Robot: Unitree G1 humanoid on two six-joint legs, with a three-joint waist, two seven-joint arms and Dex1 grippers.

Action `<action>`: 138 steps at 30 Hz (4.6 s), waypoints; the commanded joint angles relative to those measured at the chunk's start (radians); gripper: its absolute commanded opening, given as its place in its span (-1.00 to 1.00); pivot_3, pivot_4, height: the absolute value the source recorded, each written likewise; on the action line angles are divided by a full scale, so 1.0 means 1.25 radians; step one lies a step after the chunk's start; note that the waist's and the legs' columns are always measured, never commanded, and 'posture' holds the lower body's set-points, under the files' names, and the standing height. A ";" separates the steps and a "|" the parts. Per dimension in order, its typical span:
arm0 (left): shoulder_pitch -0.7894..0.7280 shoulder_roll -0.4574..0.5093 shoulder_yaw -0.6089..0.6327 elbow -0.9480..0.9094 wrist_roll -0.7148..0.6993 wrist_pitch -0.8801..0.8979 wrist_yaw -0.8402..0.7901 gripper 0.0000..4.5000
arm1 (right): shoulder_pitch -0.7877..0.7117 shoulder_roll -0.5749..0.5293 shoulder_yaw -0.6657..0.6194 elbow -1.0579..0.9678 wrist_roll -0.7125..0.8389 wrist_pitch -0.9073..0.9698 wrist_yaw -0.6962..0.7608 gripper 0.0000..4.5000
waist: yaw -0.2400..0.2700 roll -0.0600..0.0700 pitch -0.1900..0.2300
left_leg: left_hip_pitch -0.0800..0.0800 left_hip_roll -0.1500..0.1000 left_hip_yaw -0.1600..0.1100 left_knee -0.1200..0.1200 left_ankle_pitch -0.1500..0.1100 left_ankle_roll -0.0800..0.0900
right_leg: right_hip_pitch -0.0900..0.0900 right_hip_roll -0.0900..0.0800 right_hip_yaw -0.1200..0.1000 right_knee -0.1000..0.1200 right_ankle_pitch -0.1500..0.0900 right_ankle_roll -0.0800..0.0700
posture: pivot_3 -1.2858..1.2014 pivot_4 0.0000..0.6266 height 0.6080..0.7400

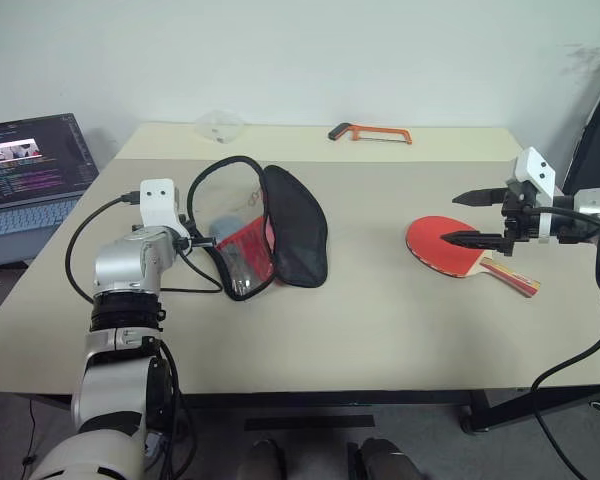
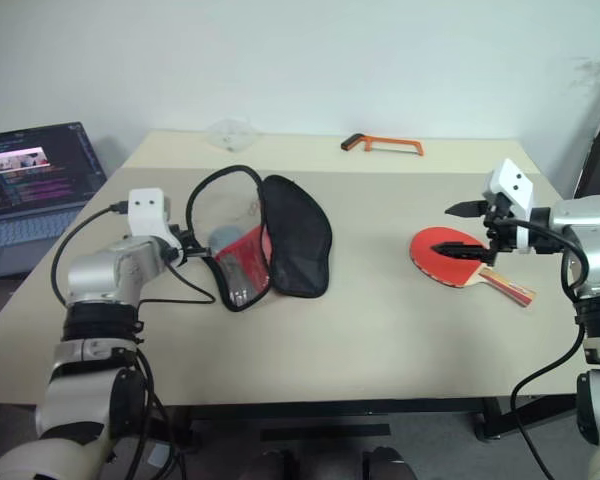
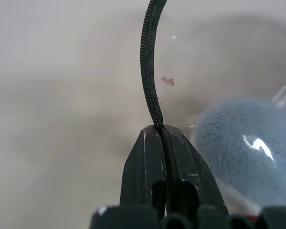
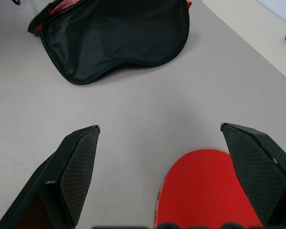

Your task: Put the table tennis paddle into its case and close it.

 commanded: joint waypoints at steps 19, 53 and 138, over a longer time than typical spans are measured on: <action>-0.154 -0.071 -0.053 -0.051 0.085 0.029 0.078 -0.98 | 0.026 -0.019 -0.041 -0.084 0.039 0.034 -0.035 1.00 | 0.009 0.000 0.000 | -0.004 0.000 -0.002 0.001 0.000 0.000 | -0.001 0.000 -0.002 -0.003 0.000 0.001 | 0.03 -0.52 1.00; -0.351 -0.316 0.048 0.318 0.076 -0.347 0.349 -0.98 | 0.018 -0.011 -0.029 -0.085 0.050 0.032 -0.049 1.00 | 0.022 0.000 0.000 | -0.008 -0.002 -0.007 0.002 0.000 0.000 | -0.001 -0.001 -0.005 -0.004 0.001 0.001 | 0.03 -0.52 1.00; -0.407 -0.284 0.032 0.513 0.055 -0.417 0.331 0.97 | 0.030 0.011 -0.017 -0.132 0.055 0.075 -0.056 1.00 | 0.025 0.000 0.000 | -0.011 -0.003 -0.017 0.001 0.002 -0.004 | 0.000 -0.001 -0.016 -0.003 0.001 0.000 | 0.03 -0.52 1.00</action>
